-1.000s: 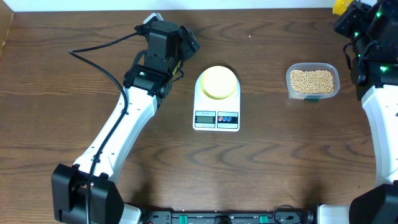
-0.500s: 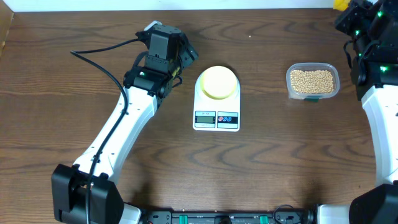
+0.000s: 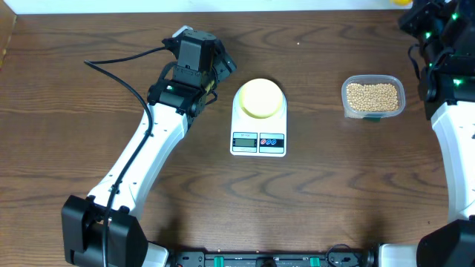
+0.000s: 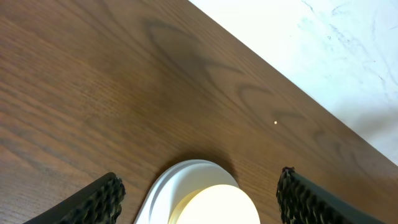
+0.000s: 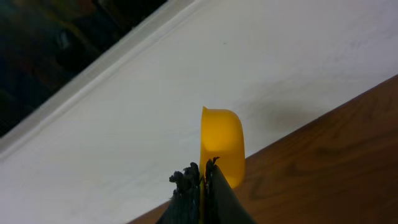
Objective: Scoop item into bowl and weigh 50g on scale
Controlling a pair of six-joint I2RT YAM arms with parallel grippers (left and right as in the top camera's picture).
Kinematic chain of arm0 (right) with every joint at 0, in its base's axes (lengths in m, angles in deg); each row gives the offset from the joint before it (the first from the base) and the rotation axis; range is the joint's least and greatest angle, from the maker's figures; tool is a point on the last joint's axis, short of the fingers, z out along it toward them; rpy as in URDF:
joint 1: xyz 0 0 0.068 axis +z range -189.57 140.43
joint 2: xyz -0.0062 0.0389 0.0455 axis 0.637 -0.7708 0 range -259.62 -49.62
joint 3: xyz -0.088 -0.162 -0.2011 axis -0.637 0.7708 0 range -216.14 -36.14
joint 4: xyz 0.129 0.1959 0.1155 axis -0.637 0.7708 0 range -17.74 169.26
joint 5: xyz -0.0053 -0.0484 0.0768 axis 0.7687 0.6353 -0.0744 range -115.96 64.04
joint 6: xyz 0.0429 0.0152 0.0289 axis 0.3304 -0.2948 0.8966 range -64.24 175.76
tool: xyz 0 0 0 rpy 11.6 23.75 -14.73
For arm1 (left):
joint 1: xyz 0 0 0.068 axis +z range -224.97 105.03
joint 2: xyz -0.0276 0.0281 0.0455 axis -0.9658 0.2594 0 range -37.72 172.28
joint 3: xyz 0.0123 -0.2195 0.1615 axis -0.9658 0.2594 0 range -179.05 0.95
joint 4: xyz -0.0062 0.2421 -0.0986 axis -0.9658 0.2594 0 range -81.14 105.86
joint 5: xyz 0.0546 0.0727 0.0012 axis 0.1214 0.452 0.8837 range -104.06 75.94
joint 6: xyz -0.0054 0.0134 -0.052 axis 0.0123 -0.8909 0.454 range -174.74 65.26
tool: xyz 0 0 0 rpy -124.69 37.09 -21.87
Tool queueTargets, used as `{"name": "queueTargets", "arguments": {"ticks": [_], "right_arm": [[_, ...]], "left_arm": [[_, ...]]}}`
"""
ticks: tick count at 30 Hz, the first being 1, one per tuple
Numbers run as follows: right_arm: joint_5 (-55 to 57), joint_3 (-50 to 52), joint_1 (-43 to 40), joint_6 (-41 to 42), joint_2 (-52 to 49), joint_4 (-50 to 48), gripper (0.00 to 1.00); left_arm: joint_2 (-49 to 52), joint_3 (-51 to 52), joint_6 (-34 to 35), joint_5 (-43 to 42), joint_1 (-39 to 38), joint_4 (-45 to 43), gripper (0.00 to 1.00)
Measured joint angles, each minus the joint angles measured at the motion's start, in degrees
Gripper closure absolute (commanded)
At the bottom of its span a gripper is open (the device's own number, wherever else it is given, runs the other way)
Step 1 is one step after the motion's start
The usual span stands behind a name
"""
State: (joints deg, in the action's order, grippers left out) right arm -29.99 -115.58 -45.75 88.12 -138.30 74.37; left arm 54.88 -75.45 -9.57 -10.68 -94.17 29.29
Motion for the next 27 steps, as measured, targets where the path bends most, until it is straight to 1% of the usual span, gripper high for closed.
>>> {"name": "queueTargets", "arguments": {"ticks": [3,9,13,21,27], "right_arm": [[-0.1,0.0,0.0,2.0,0.0,1.5,0.99],[-0.9,0.0,0.0,2.9,0.0,4.0,0.99],[-1.2,0.0,0.0,0.2,0.0,7.4,0.99],[-1.3,0.0,0.0,-9.8,0.0,7.3,0.99],[-1.4,0.0,0.0,-13.1,0.0,7.3,0.99]], "left_arm": [[0.0,0.0,0.0,0.0,0.0,0.0,0.20],[0.0,0.0,0.0,0.0,0.0,0.0,0.20],[0.0,0.0,0.0,0.0,0.0,0.0,0.20],[0.0,0.0,0.0,0.0,0.0,0.0,0.20],[0.0,0.0,0.0,0.0,0.0,0.0,0.20]]}}
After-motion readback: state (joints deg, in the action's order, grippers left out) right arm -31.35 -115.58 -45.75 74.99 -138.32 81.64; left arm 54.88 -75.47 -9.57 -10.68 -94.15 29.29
